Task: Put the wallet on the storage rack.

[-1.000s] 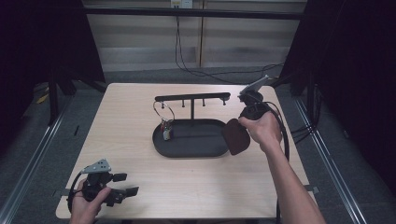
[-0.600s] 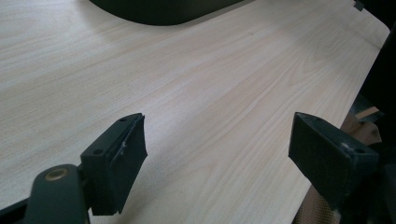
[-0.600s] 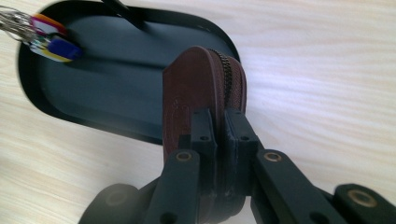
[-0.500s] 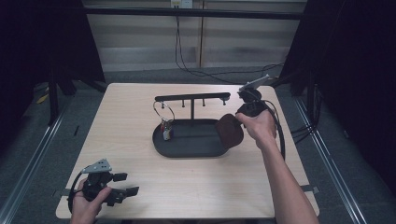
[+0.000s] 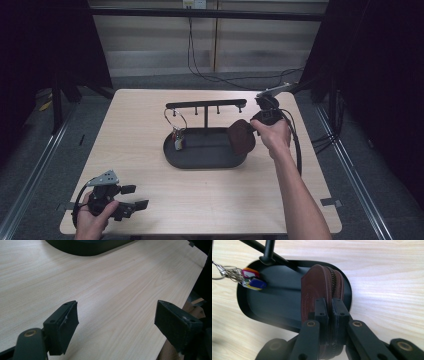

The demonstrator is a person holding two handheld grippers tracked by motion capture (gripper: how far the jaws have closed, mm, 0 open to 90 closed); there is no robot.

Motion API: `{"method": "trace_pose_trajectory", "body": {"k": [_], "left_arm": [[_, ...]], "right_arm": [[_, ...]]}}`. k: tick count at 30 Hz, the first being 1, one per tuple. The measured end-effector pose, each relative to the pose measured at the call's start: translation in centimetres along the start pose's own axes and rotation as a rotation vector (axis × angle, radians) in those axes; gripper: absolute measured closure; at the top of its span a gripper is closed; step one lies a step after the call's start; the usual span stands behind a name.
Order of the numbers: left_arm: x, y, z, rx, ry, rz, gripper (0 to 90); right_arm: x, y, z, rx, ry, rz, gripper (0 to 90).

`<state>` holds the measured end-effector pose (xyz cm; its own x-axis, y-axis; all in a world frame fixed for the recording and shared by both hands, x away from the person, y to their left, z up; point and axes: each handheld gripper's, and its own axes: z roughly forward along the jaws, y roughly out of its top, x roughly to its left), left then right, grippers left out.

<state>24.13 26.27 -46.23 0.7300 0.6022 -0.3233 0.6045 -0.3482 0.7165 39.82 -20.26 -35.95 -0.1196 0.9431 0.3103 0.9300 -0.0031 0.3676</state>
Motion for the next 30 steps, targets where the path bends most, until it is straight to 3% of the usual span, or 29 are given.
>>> {"method": "trace_pose_trajectory", "body": {"k": [3, 9, 16, 30], "left_arm": [[0.0, 0.1, 0.0, -0.001, 0.004, 0.002, 19.0], [0.1, 0.1, 0.1, 0.002, 0.0, -0.001, 19.0], [0.1, 0.0, -0.1, -0.004, -0.001, -0.001, 19.0], [0.2, 0.0, -0.2, -0.002, 0.0, -0.001, 19.0]], "right_arm": [[0.0, -0.3, 0.1, -0.039, 0.015, -0.002, 84.2], [0.0, -0.5, 1.1, -0.041, 0.05, 0.015, 84.2], [0.2, -0.8, 3.6, -0.041, 0.093, 0.038, 84.2], [-0.6, -1.6, 6.6, -0.056, 0.115, 0.074, 84.1]]}}
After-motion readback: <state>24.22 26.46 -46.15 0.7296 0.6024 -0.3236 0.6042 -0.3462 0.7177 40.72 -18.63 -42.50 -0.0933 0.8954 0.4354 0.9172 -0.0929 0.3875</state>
